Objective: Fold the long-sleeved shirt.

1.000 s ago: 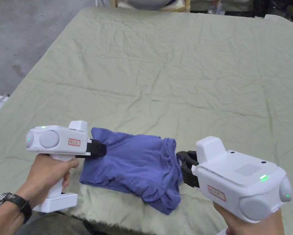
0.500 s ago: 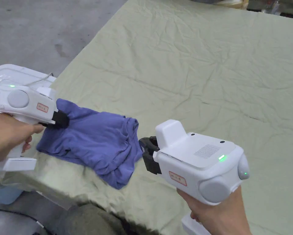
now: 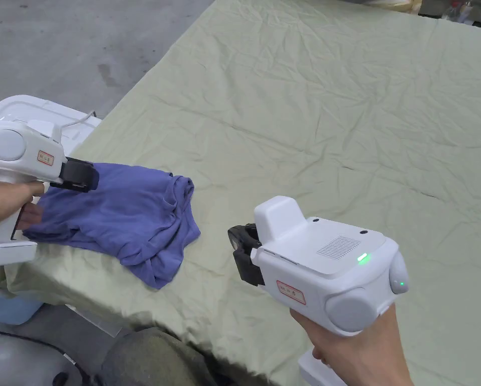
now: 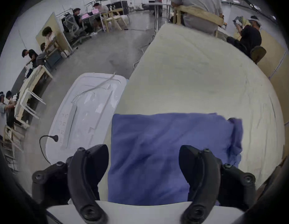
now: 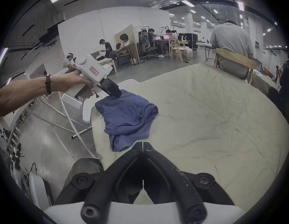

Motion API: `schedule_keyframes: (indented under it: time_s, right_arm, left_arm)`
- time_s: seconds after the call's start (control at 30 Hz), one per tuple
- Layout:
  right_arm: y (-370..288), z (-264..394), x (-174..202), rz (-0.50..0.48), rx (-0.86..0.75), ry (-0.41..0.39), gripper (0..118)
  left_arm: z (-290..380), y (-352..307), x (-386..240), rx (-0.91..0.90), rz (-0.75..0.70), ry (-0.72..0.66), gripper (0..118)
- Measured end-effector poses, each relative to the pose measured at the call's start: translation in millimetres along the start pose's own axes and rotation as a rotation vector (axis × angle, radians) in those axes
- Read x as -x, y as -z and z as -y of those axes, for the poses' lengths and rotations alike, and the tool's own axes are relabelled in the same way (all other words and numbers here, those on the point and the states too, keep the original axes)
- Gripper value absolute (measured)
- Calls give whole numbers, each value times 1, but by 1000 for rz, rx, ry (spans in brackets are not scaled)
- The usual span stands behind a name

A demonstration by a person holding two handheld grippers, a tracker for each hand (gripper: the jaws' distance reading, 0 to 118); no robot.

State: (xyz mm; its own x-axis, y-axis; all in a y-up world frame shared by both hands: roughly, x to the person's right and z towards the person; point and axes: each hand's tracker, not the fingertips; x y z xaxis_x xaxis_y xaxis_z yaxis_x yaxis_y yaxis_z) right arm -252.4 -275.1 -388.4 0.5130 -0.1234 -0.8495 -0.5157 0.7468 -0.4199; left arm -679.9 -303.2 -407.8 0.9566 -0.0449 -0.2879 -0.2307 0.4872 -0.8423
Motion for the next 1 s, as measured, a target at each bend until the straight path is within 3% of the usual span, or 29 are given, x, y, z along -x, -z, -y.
schedule_keyframes:
  time_s: [0.1, 0.3, 0.5, 0.63, 0.73, 0.87, 1.0]
  right_arm:
    - [-19, 3, -8, 33, -33, 15, 2]
    - [-89, 18, -33, 152, -140, 79, 2]
    - [-187, 48, -64, 355, -252, 152, 2]
    - [-259, 67, -84, 539, -322, 177, 2]
    - [-305, 78, -99, 660, -369, 190, 2]
    - [-352, 88, -121, 751, -424, 223, 2]
    - [-382, 91, -140, 833, -438, 221, 2]
  left_arm:
    - [-1, -37, -27, -100, -52, -54, 89]
    - [7, -123, -127, -378, 69, 18, 89]
    - [16, -183, -251, -553, 203, 121, 80]
    - [21, -215, -330, -650, 268, 189, 77]
    - [18, -230, -377, -685, 315, 235, 63]
    - [19, -253, -429, -744, 360, 295, 17]
    - [13, -264, -458, -762, 393, 299, 1]
